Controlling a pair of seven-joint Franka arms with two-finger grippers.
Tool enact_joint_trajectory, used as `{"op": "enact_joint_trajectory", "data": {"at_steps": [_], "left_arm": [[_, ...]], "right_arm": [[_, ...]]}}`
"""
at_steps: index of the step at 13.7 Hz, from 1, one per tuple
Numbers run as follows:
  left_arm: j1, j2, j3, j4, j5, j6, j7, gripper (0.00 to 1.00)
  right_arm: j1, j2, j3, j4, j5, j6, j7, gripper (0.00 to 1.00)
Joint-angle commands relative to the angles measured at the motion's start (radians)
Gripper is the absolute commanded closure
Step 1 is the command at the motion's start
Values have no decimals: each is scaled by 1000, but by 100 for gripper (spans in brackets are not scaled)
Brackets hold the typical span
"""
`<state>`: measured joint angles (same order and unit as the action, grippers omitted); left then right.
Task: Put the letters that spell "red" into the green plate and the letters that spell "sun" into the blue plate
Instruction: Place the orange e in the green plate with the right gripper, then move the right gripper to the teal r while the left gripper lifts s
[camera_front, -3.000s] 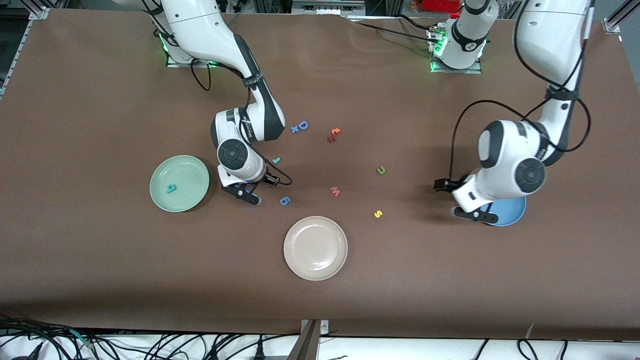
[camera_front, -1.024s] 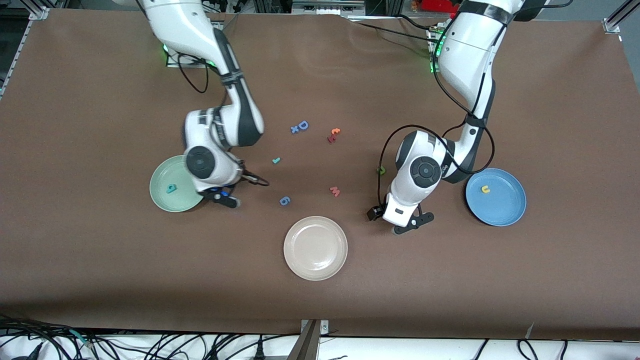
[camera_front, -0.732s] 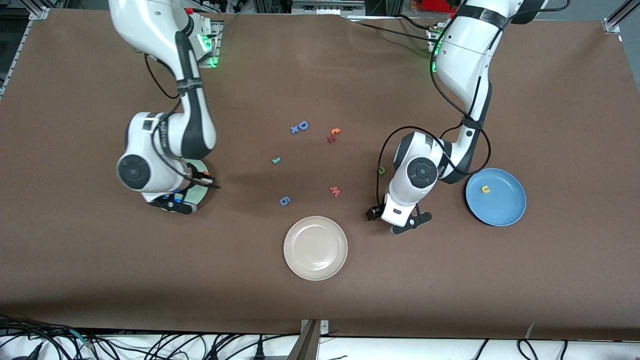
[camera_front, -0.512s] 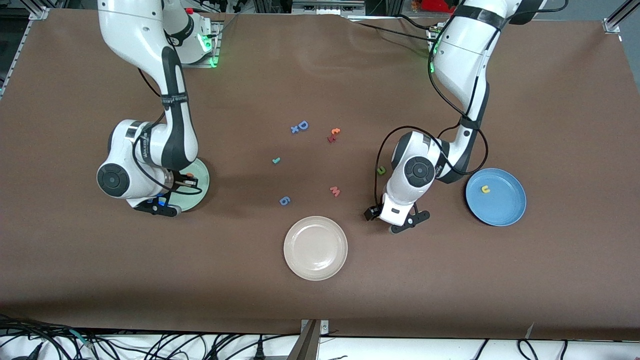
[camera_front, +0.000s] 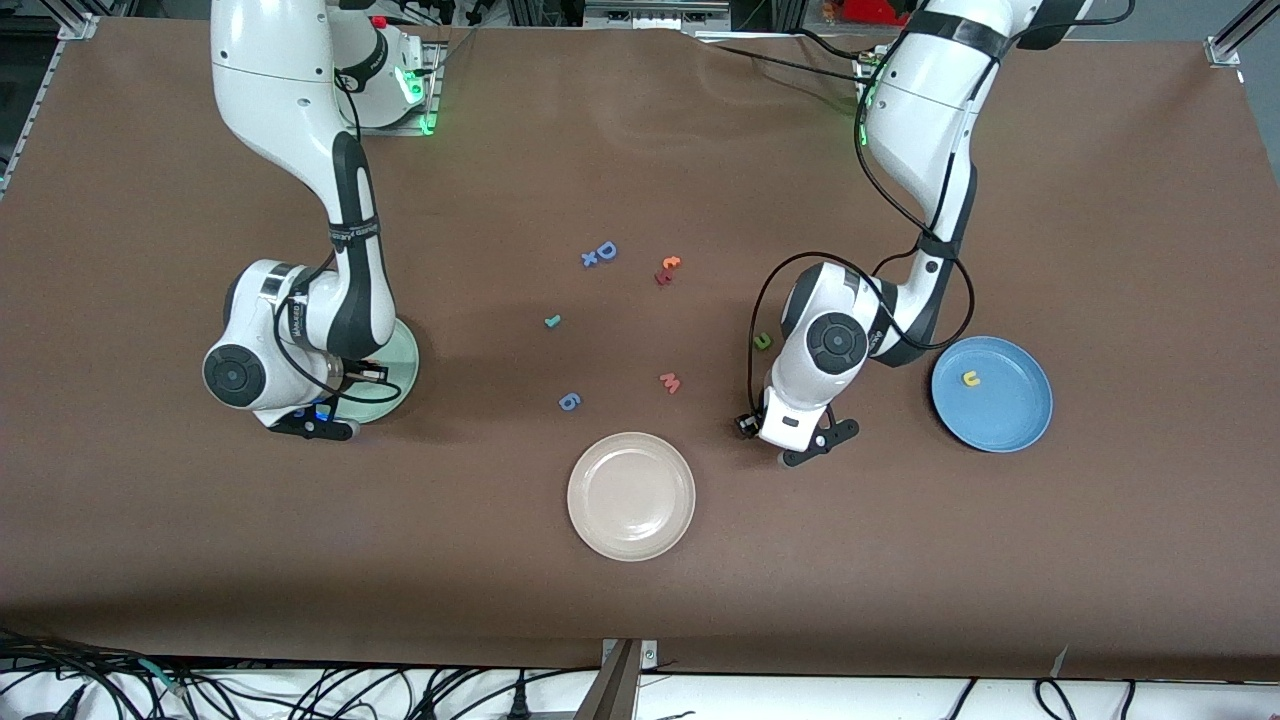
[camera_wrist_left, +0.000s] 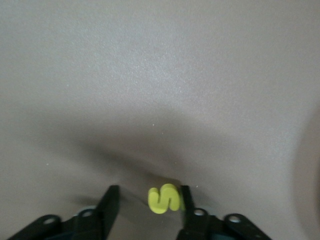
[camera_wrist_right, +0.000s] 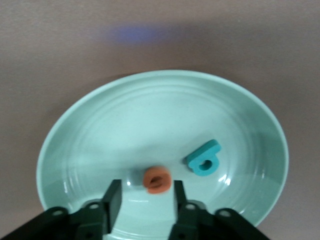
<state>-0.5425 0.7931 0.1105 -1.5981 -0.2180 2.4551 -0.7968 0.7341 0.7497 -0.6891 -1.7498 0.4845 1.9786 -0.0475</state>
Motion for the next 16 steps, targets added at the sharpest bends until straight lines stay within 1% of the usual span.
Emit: {"op": "enact_joint_trajectory", "data": {"at_steps": [1,4,5,6,8,9,11,15,16], "left_arm": [[-16,18,14,24,-40,2,-2,53],[-16,18,14,27,-38,2,-19,54],[-16,20,14,30,-38,2,-19,60],[-16,20,14,30,-38,2,-19,62],[-16,20,14,30,-40,2,-21,66],[-16,20,14,30,-40,2,-21,66],[-16,20,14,30,-40,2,-21,66],[-16,20,14,30,-37,2,-21,75],[-16,20,14,30,-34,2,-21,76]], "right_arm": [[28,-44,3,13,22,-78,44,17],[131,-113,3,15,22,-106,266,18],[163,-122,3,15,22,-106,328,18],[194,-131,5,15,22,-103,389,18],[249,-130,6,15,35,-83,493,18],[278,-122,6,13,66,-63,532,18],[317,-109,6,10,97,-20,595,18],[398,-78,9,-1,121,48,705,18],[407,-64,22,-1,134,68,727,18]]}}
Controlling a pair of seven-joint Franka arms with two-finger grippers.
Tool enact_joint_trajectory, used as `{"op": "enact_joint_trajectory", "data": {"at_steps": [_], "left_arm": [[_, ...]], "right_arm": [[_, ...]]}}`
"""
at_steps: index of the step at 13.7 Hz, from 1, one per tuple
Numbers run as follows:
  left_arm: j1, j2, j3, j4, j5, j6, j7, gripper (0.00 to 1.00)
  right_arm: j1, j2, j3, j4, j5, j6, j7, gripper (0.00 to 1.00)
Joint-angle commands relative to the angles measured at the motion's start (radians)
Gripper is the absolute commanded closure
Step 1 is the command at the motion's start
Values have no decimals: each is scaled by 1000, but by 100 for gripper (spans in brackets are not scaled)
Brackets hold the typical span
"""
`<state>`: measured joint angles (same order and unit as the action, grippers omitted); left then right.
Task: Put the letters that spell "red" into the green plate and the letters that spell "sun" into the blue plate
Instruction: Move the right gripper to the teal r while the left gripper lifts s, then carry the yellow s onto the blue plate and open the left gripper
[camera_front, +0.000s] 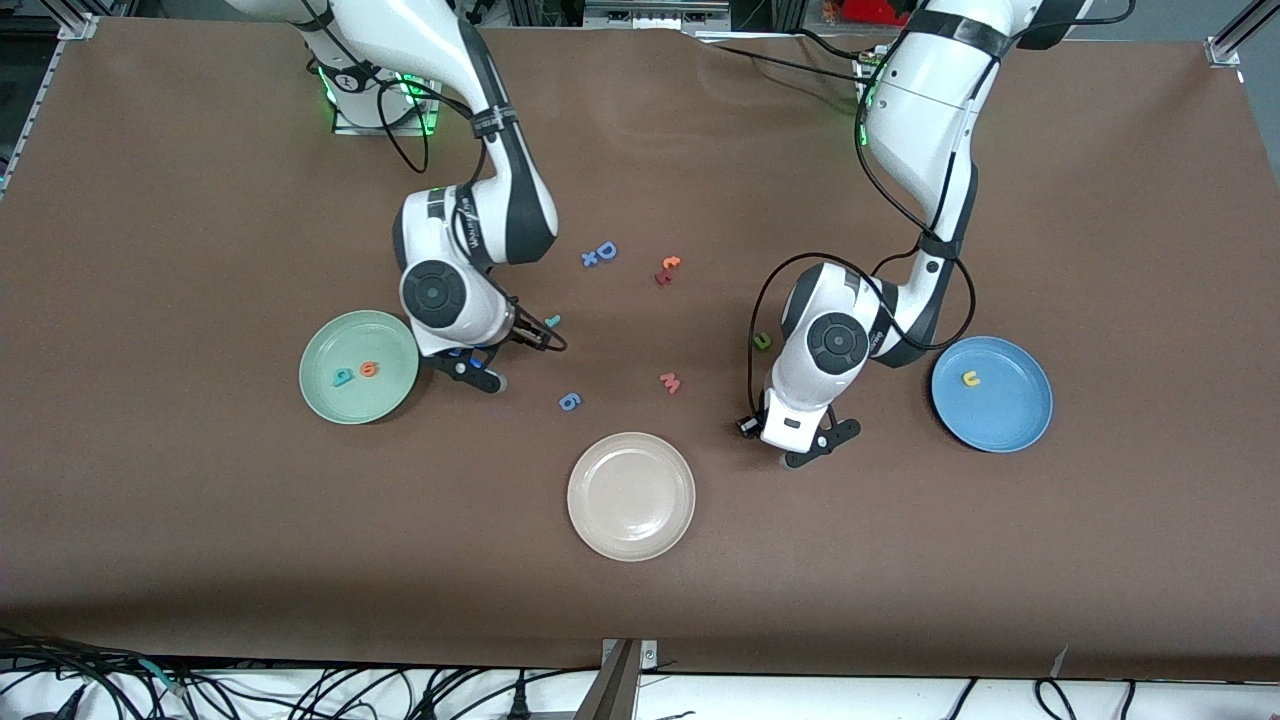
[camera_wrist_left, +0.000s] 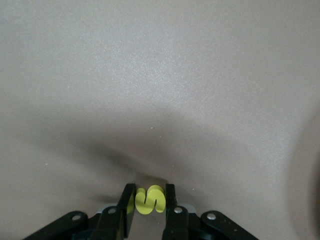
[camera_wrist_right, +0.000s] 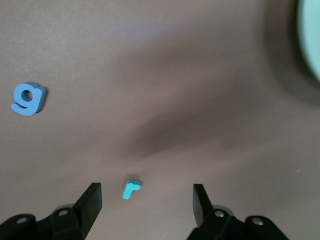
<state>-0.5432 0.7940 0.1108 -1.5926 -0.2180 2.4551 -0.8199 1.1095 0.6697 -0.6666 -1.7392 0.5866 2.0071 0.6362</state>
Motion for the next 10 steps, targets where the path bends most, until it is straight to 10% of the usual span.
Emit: {"op": "enact_joint_trajectory", "data": {"at_steps": [1,10], "left_arm": [[-15,19,13,25,-32,2,4,77],[-1,1,49,89,75,-177,174,81]], "right_arm": [[33,27,16,-13,42,70,59,18],[33,48,74,-76,127,177,66,19]]}}
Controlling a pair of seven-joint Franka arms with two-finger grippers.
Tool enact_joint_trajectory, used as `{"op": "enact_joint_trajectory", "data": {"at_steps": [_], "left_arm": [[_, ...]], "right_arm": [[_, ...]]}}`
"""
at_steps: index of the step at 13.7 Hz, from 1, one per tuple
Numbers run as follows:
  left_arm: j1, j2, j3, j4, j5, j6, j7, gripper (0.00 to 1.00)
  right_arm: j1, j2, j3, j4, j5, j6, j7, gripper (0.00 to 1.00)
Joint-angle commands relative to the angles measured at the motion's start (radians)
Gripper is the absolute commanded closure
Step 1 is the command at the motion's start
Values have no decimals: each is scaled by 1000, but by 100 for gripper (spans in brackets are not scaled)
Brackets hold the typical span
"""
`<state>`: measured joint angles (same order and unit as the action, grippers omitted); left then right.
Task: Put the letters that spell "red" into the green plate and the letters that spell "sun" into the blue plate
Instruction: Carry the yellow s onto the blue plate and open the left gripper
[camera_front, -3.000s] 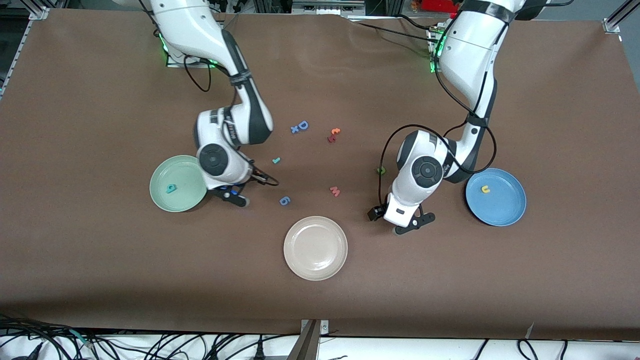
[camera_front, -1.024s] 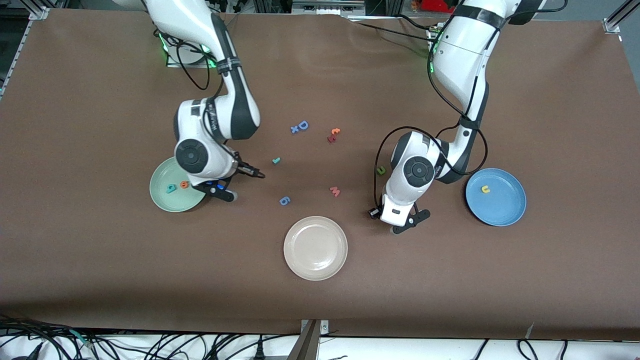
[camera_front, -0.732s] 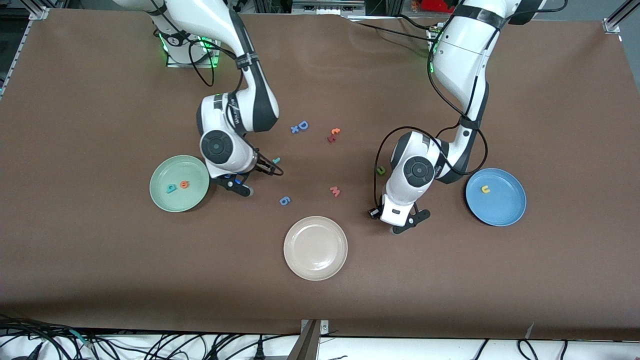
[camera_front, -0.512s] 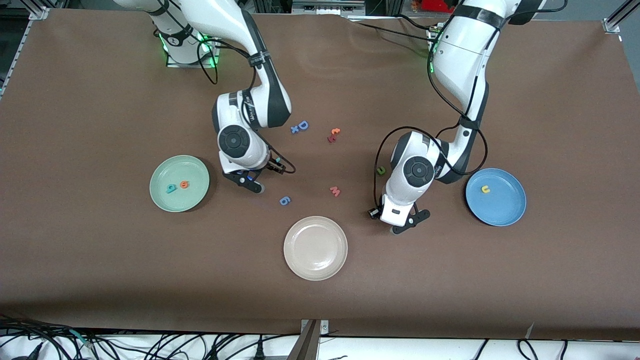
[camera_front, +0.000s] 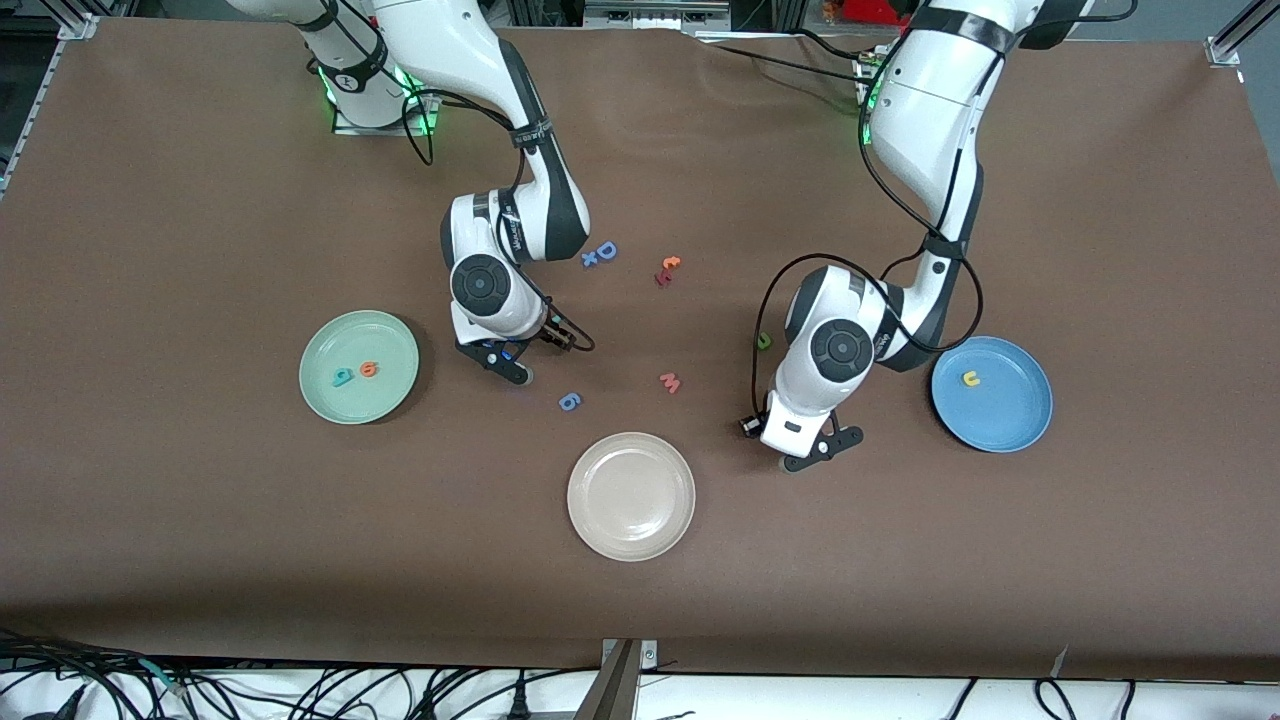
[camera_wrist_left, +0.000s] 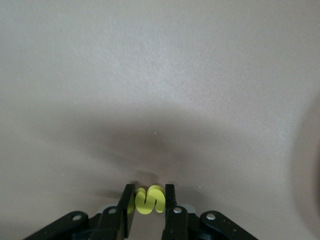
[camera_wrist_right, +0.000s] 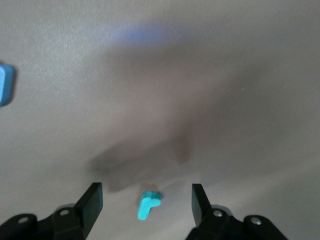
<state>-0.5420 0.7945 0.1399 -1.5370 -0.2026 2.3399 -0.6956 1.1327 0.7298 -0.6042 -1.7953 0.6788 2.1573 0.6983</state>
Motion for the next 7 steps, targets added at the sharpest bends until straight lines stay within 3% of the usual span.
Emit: {"op": "enact_joint_trajectory", "data": {"at_steps": [1,7], "left_arm": [[-1,-12,21,35,118,-97,54,81],[59,-119,13,8,141,-246,279,81]], "right_arm": [[10,-12,14,-21,36,29,4,21],[15,-12,14,-53,39,39,4,27]]}}
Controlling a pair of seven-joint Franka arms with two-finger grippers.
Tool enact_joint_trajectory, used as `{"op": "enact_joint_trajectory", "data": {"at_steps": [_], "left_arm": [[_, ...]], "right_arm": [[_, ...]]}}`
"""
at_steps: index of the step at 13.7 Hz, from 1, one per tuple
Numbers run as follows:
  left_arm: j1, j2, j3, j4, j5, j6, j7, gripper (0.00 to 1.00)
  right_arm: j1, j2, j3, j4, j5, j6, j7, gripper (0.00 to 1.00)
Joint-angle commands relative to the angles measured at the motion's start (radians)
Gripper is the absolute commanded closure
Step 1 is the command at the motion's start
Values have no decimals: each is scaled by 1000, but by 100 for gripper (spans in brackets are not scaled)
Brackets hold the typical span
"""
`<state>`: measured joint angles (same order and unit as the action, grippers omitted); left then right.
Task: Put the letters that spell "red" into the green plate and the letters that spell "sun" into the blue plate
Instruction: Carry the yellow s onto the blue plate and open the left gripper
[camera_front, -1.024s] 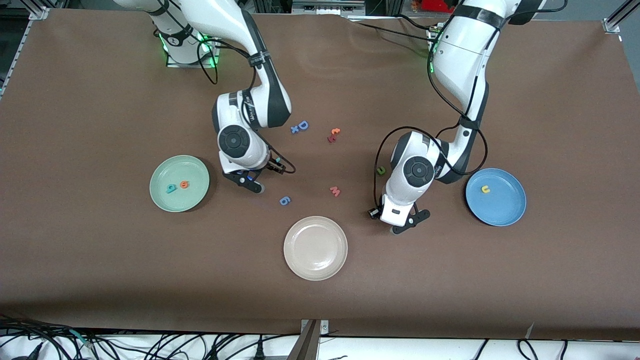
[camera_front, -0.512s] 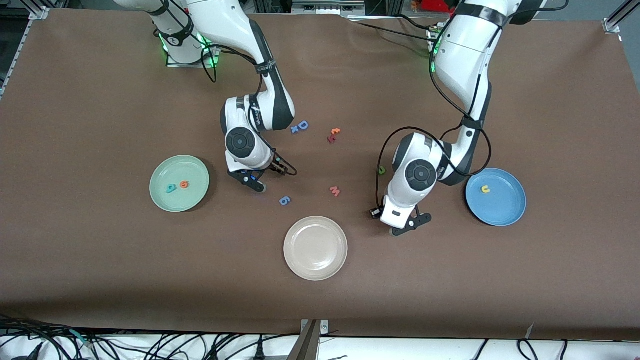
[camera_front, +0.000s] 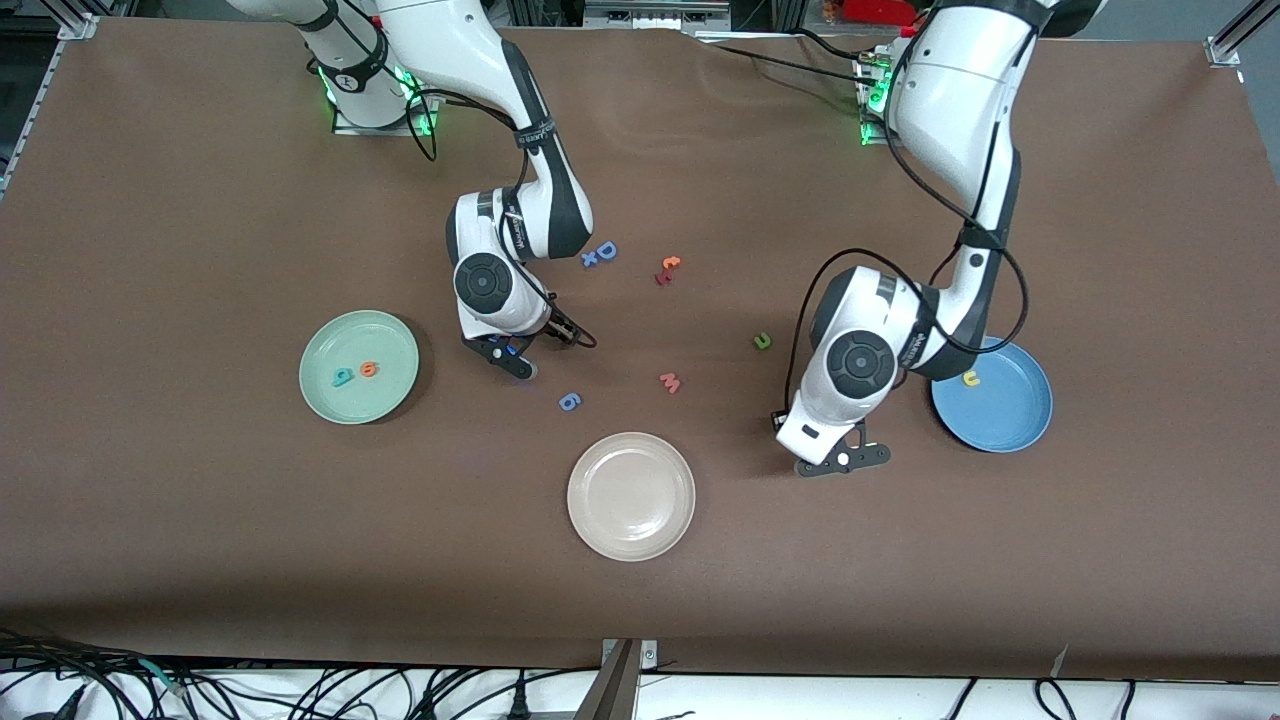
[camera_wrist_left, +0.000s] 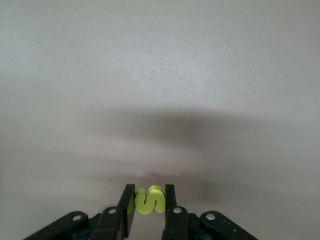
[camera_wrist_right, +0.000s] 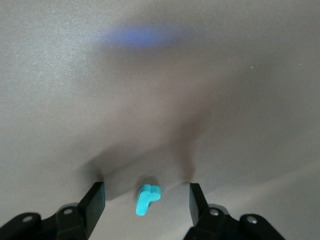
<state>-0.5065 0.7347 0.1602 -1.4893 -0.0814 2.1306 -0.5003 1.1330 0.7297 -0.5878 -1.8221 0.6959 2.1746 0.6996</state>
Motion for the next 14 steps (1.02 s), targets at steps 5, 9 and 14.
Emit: {"op": "enact_joint_trajectory", "data": {"at_steps": [5,9,14], "left_arm": [[112,-161,-5,-159,22,-37,354,81],[146,-276,-4,-330,47,6,398,81],[224,-394,-7,-587,101,236,517,81]], "right_arm": [[14,-13,31,-59,36,85,3,30],[14,-12,32,-65,36,94,3,35],[14,-12,32,-65,36,94,3,50]]}}
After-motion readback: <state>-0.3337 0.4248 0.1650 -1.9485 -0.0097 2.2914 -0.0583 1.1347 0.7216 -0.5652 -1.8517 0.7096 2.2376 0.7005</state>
